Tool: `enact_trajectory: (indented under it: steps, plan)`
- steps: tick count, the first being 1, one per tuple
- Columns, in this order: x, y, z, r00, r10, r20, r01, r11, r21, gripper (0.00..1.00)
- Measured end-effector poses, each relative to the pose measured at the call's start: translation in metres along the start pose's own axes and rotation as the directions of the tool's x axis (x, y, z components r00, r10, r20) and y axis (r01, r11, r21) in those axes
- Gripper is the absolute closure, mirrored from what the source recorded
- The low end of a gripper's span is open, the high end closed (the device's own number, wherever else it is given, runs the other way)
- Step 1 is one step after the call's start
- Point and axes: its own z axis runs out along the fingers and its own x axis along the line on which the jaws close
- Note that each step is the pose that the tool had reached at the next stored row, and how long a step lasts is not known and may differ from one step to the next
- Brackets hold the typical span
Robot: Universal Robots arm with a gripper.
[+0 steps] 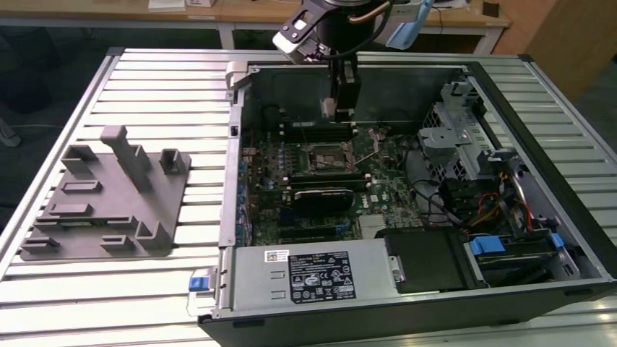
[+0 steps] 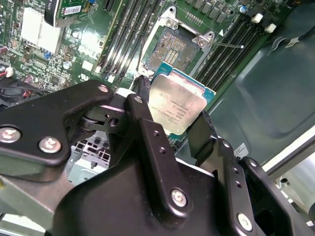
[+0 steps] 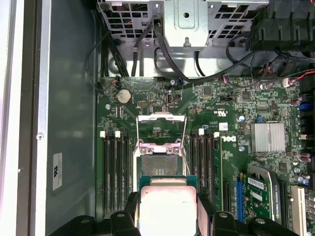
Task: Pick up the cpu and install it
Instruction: 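Place the cpu into insertion slot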
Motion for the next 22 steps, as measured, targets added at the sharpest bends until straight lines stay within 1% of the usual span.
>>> enact_trajectory:
  steps: [7, 22]
  plan:
    - [0.0001, -0.0001, 0.0021, 0.9998, -0.021, -0.0014, 0.021, 0.9998, -0.0006, 0.45]
    - [0.0002, -0.0007, 0.0114, 0.9997, -0.023, -0.0015, 0.023, 0.9997, -0.0006, 0.45]
